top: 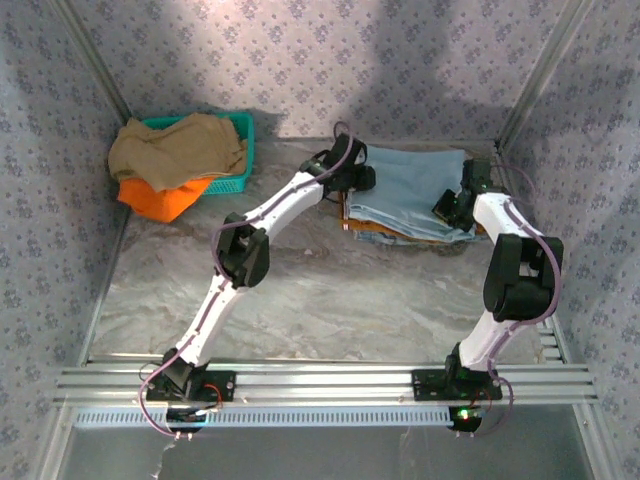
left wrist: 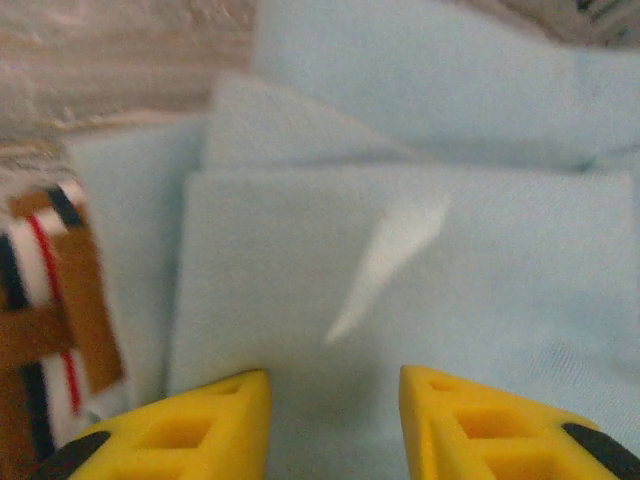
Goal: Fold and stack the trousers
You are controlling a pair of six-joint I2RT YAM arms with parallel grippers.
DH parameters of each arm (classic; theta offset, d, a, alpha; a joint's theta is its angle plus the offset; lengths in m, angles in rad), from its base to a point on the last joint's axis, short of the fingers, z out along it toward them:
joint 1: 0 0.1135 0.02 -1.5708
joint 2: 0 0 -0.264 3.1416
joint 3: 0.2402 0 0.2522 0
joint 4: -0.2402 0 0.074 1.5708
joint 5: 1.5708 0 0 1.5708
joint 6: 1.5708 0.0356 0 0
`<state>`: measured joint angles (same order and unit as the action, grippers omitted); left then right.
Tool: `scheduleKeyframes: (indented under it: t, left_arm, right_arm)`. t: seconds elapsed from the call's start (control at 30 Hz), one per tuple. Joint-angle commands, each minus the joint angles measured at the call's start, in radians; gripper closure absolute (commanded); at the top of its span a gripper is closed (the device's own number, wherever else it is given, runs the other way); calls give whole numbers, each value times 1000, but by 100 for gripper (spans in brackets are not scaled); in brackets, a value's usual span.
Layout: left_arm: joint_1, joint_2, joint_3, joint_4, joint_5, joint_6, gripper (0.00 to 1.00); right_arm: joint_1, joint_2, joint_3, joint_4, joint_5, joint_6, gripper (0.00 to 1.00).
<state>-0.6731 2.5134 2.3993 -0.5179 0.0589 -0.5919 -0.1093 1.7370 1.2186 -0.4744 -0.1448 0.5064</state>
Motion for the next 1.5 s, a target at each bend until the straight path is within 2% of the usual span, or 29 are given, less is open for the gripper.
scheduleKeyframes:
  t: [0.0, 0.07, 0.13, 0.17, 0.2, 0.27, 0.37, 0.43, 0.5, 0.57, 0.67, 0.8, 1.03, 1.2, 1.33, 1.43, 1.47]
  left_arm:
    - [32, -15, -76, -7, -18, -19, 66]
    - [31, -80, -198, 56, -11, -31, 69]
    - [31, -147, -295, 105, -6, -34, 67]
    - [32, -169, -318, 113, -5, -28, 63]
    - [32, -203, -337, 111, -7, -14, 51]
    - [32, -251, -329, 71, 3, 23, 34]
    - [26, -315, -304, -7, 0, 74, 24]
    - [11, -349, -299, -49, -5, 99, 24]
    - [-16, -374, -296, -83, -10, 127, 26]
    - [-55, -391, -302, -105, -28, 146, 32]
    - [-97, -401, -350, -76, -14, 151, 51]
    - [-121, -395, -477, 25, 56, 126, 73]
    - [-122, -418, -736, 200, 75, 80, 100]
    - [-122, -409, -838, 254, 81, 54, 100]
    - [-123, -439, -852, 253, 101, 44, 99]
    - [-122, -516, -858, 233, 116, 45, 80]
    - [-123, -559, -867, 225, 115, 52, 68]
  right_arm:
    - [-41, 34, -59, -67, 73, 22, 100]
    - [-53, 29, -54, -75, 91, 24, 99]
    - [-58, 24, -35, -88, 90, 23, 96]
    - [-58, 19, -34, -97, 82, 19, 95]
    - [-50, 6, 4, -107, 63, 14, 94]
    - [-24, -31, 29, -122, 58, 7, 91]
    - [25, -74, 91, -154, 73, 9, 87]
    - [33, -55, 145, -157, 85, 20, 86]
    - [32, 9, 222, -163, 75, 23, 88]
    - [36, 102, 328, -182, 19, 22, 94]
    - [75, 222, 472, -193, -42, 10, 100]
    - [120, 359, 622, -198, -112, 2, 100]
    - [105, 595, 825, -250, -189, 31, 100]
    - [97, 636, 867, -265, -206, 32, 100]
    - [91, 605, 893, -309, -208, 1, 97]
    - [94, 517, 882, -345, -188, -33, 85]
    - [97, 468, 859, -345, -171, -43, 79]
